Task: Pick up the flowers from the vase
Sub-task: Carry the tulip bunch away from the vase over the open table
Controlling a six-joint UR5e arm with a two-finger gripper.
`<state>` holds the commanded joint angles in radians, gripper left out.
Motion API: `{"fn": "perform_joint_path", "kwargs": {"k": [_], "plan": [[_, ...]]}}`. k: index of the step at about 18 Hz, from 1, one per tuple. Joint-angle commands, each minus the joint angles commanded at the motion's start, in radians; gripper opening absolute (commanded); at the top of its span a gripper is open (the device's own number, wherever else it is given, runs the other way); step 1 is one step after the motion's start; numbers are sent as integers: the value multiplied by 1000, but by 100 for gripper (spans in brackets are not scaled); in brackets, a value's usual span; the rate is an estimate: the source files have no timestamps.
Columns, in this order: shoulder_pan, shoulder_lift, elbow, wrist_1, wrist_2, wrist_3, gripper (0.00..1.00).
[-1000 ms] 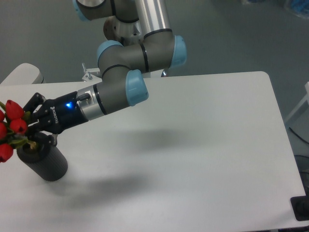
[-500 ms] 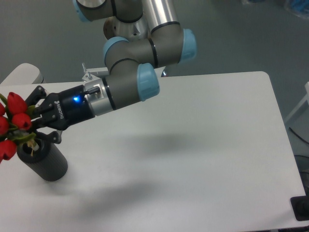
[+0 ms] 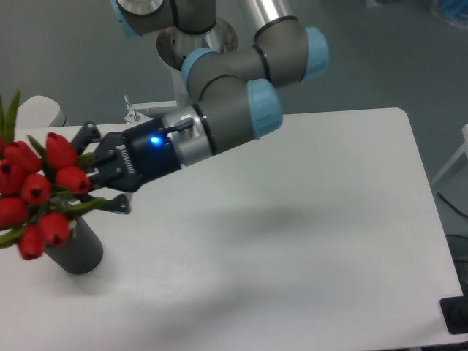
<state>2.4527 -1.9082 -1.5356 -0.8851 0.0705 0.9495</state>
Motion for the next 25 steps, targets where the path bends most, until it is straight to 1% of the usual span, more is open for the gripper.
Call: {"fn": "perform_joint_path", "kwargs": {"k": [2, 3, 5, 7, 9, 12, 15, 17, 20, 22, 23, 25], "plan": [[23, -17, 26, 11, 24, 5, 12], [32, -25, 38, 12, 67, 6, 12], [43, -31, 58, 11, 193, 11, 12], [46, -31, 58, 11, 331, 52, 11], [63, -37, 52, 9, 428, 78, 11], [71, -37, 42, 8, 556, 80, 10], [68, -38, 42, 3, 733, 80, 10], [61, -45, 40, -8, 840, 112, 10], [60, -46, 14, -29, 948, 138, 10], [60, -52, -1, -35, 1018, 198, 10], [61, -54, -8, -50, 1058, 228, 10], [61, -60, 0, -104, 1147, 255, 10]]}}
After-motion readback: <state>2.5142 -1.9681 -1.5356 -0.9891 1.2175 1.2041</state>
